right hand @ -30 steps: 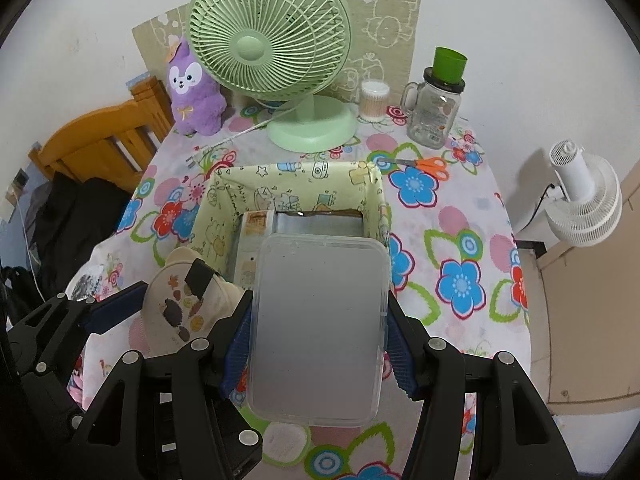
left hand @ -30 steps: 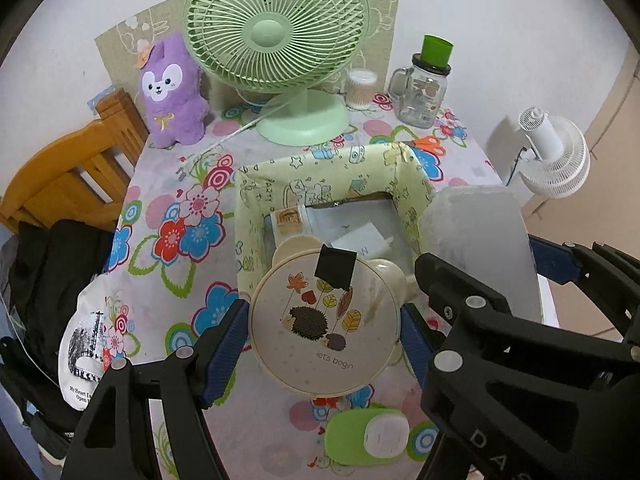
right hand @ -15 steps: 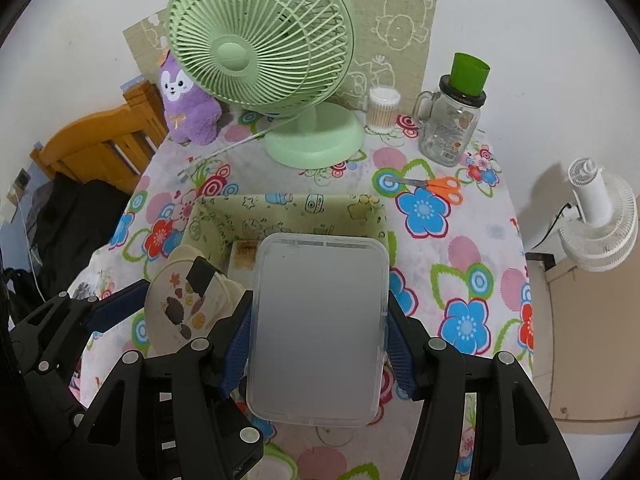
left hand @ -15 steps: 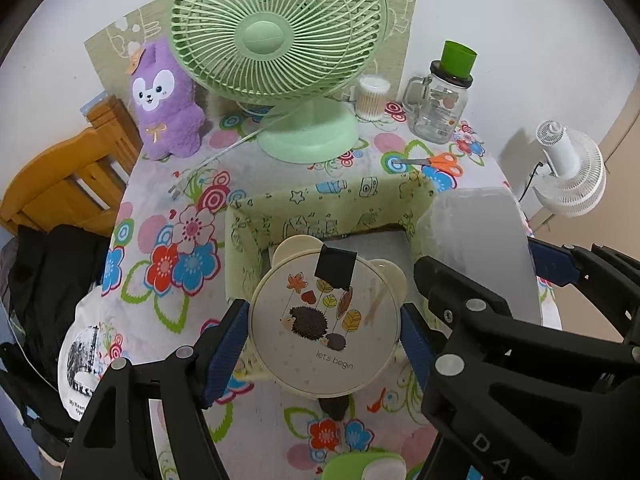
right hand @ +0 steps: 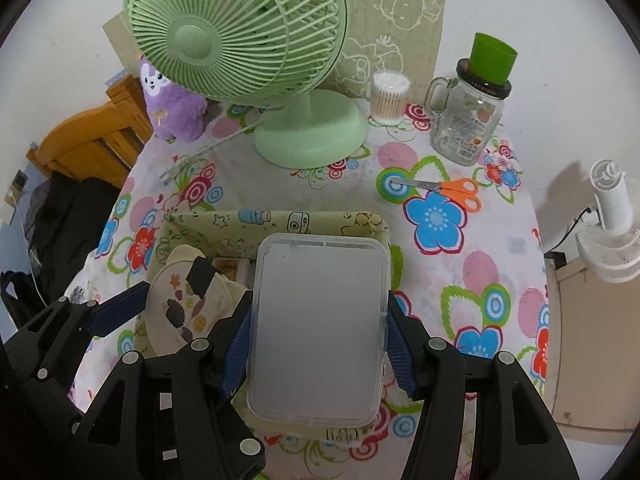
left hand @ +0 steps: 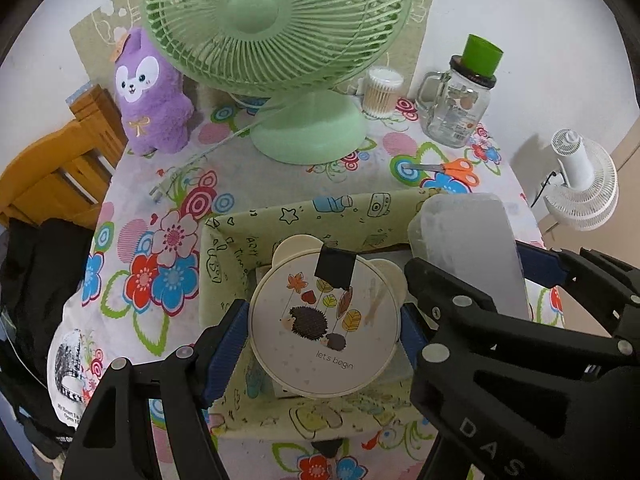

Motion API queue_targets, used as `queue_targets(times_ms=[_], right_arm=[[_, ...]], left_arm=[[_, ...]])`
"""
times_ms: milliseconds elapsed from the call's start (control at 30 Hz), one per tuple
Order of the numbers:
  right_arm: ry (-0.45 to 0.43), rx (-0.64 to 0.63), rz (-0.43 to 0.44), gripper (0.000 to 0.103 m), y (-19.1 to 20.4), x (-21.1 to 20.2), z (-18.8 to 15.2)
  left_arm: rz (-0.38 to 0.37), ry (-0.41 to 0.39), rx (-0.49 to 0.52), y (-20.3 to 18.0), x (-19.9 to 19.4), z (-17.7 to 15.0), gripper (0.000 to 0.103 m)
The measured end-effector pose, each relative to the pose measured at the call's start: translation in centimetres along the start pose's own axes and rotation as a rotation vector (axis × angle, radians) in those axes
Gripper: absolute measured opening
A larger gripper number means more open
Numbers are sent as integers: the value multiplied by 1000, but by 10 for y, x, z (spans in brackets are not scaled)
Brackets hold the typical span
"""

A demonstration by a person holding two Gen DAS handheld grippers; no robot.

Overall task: Organize rigid objects
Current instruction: 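Carry the hedgehog coaster and translucent case over the fabric box with both tools, then lower both held items into the fabric box and open both grippers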

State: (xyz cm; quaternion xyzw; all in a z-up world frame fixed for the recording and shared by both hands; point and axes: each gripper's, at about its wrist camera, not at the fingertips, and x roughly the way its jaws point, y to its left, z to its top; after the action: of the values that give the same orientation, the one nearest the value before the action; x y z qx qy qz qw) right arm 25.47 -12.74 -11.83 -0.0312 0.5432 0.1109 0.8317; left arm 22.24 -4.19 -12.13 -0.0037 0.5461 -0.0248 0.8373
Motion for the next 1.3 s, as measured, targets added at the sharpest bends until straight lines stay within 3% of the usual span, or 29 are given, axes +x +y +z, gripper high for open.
queue_targets(times_ms=[533,867,1000,1300], right_arm=[[8,22,7,64,-1,41,10],[-12,13,29,75,-1,27,6],[-40,29,-14,88,-6,12,-3],[-6,107,-32,90,-30,17,-17]], left_arm=[[22,43,-36,13,27,4,77],[26,63,-24,14,30,2,77],[21,68,-2,9,32,2,77],[25,86,53,-4,46,-1,77]])
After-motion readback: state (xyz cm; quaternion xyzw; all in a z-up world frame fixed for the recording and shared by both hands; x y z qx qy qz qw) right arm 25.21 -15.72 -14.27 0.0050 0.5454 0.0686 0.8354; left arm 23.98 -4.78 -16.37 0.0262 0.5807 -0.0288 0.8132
